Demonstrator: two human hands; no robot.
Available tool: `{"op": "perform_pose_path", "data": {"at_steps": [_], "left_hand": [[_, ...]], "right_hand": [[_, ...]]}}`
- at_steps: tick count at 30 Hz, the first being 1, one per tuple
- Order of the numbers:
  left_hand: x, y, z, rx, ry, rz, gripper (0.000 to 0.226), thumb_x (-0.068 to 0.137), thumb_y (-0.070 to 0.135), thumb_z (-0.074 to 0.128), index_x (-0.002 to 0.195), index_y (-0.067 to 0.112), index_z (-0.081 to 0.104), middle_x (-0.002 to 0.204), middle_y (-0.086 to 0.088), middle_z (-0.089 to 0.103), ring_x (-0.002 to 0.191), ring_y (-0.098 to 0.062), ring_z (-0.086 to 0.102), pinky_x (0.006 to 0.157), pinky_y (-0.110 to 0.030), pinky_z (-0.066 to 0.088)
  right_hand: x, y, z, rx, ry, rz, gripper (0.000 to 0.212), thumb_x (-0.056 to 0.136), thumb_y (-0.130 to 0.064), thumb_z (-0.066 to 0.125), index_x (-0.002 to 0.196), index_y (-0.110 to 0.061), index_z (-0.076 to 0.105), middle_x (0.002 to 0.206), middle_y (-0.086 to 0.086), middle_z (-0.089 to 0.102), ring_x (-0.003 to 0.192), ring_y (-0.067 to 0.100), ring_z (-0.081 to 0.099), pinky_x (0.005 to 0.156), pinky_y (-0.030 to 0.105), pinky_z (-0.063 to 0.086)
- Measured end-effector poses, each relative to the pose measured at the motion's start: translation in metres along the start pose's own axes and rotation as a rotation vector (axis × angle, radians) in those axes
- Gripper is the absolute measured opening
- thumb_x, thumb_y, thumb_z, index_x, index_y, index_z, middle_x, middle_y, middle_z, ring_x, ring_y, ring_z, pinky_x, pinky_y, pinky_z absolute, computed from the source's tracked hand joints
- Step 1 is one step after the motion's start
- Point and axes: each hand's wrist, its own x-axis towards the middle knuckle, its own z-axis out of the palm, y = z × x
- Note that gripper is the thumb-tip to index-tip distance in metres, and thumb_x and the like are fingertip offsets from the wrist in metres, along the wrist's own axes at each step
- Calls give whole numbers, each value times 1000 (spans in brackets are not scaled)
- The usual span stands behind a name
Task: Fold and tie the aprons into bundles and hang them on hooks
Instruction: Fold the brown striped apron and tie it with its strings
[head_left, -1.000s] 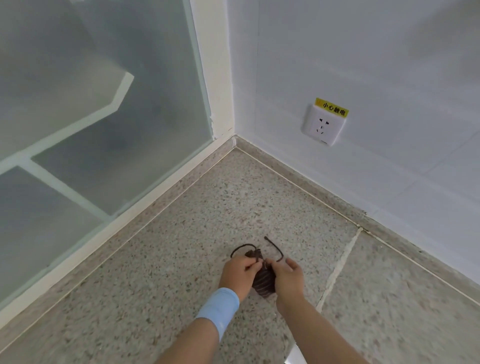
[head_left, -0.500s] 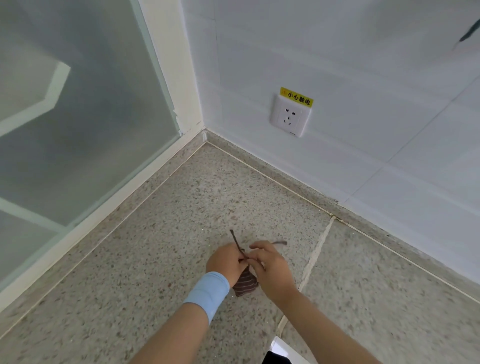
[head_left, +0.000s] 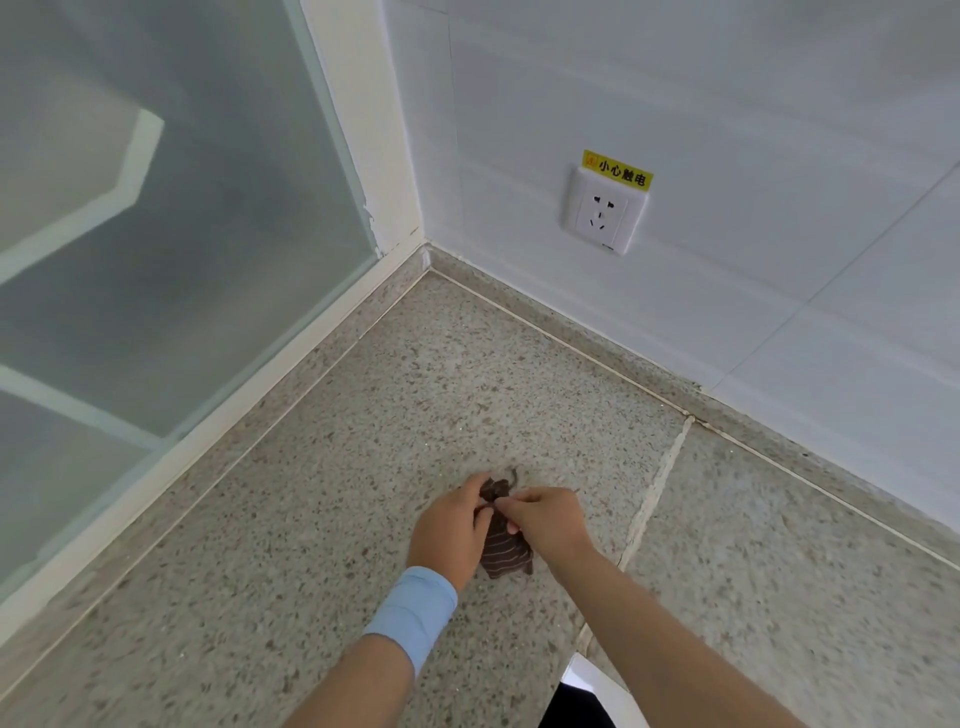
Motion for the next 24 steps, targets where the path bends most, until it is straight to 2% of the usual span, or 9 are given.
{"op": "perform_pose_path", "data": {"at_steps": [2, 6, 8, 11, 14, 16, 18, 22, 24], "left_hand": [[1, -1, -2, 9, -31, 49, 38, 99, 20, 53, 138, 22, 56, 112, 2, 69, 97, -15, 64, 85, -29, 53], [-2, -1, -5, -1, -98, 65, 28, 101, 19, 50, 122, 17, 68, 110, -3, 66, 94, -17, 63, 83, -31, 52], [-2, 0, -8, -47, -117, 25, 24, 100, 18, 51, 114, 15, 70, 106, -3, 64, 90, -16, 60, 82, -32, 52], [2, 3, -10, -103, -239, -35, 20, 99, 17, 53, 111, 14, 69, 111, -3, 60, 94, -16, 59, 87, -31, 50], [6, 7, -12, -103, -351, -82, 21, 99, 18, 51, 112, 15, 67, 113, -3, 60, 99, -18, 59, 89, -29, 48], [11, 8, -14, -126, -357, -139, 20, 99, 20, 51, 111, 17, 67, 110, -1, 61, 96, -18, 59, 83, -27, 47], [15, 11, -16, -139, -363, -168, 18, 98, 21, 51, 108, 18, 66, 105, 1, 62, 92, -17, 60, 77, -27, 47], [20, 18, -16, -128, -347, -113, 18, 98, 17, 52, 107, 14, 67, 109, -4, 61, 97, -19, 59, 87, -31, 49], [18, 19, -13, -164, -290, -103, 16, 97, 16, 55, 106, 14, 69, 107, -1, 63, 96, -15, 60, 87, -25, 48]], "right_hand": [[0, -1, -1, -66, 5, -13, 19, 84, -21, 76, 68, -12, 78, 53, 0, 66, 49, 6, 56, 49, 20, 45], [-2, -4, -6, -448, -98, -269, 22, 91, -22, 64, 78, -15, 79, 62, -6, 66, 53, 2, 54, 48, 13, 39], [-3, -5, -12, -538, -178, -349, 24, 93, -22, 59, 78, -20, 78, 67, -7, 68, 56, 1, 55, 52, 14, 42], [-4, -1, -24, -524, -232, -386, 33, 89, -21, 64, 59, -34, 68, 54, -12, 59, 48, 2, 48, 51, 21, 40], [-6, 4, -29, -514, -226, -408, 19, 88, -23, 73, 70, -31, 75, 57, -15, 62, 50, 0, 53, 50, 15, 40], [-6, 6, -28, -464, -199, -415, 10, 84, -22, 77, 76, -27, 76, 62, -16, 65, 55, -3, 57, 53, 14, 43], [-8, 10, -27, -366, -158, -400, 12, 81, -20, 81, 77, -29, 75, 66, -15, 68, 61, -4, 61, 58, 13, 47], [-7, 15, -28, -179, -69, -343, 14, 81, -16, 81, 77, -28, 75, 68, -13, 69, 64, 0, 63, 62, 17, 50], [-7, 15, -28, -107, -76, -297, 14, 82, -14, 80, 73, -24, 75, 62, -14, 67, 59, 2, 60, 59, 19, 47]]}}
